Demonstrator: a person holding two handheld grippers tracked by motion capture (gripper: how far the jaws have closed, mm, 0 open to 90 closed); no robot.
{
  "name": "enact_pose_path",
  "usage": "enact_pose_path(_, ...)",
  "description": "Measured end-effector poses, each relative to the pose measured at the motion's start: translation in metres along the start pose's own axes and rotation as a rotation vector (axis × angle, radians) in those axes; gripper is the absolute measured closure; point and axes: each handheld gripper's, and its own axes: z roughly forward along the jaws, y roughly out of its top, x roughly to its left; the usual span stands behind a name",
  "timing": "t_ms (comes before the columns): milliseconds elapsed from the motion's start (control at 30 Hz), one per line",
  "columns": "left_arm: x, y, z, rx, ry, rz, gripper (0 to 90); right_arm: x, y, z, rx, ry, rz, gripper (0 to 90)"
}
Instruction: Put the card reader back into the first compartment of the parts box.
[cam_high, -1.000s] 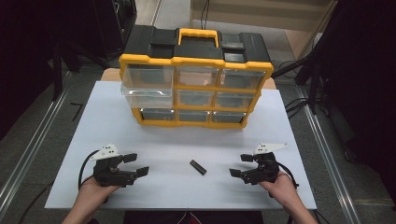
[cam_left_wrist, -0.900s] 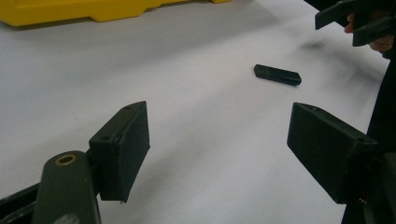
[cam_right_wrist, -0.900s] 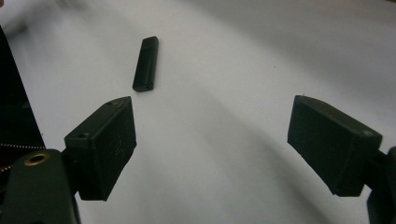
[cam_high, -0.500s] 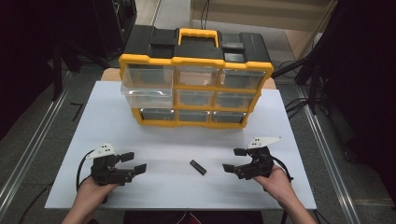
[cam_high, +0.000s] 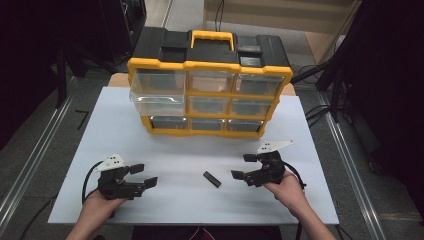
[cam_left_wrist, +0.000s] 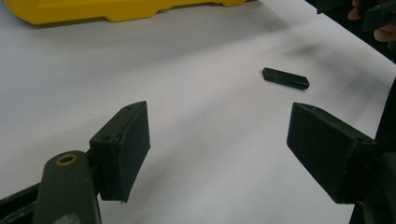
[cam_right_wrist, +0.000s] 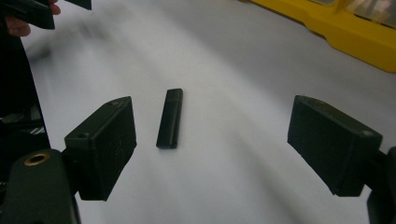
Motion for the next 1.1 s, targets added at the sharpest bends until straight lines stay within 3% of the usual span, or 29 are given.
enact_pose_path(100, 0.0, 0.0, 0.0, 0.002, -0.003, 0.002, 22.6, 0.001, 0.003, 0.003, -0.008, 0.006, 0.013, 13.9)
enact_pose_path(1100, -0.001, 0.0, 0.001, 0.016, -0.017, 0.011, 22.6, 0.019, 0.026, 0.055, 0.064, 0.009, -0.026, 18.4)
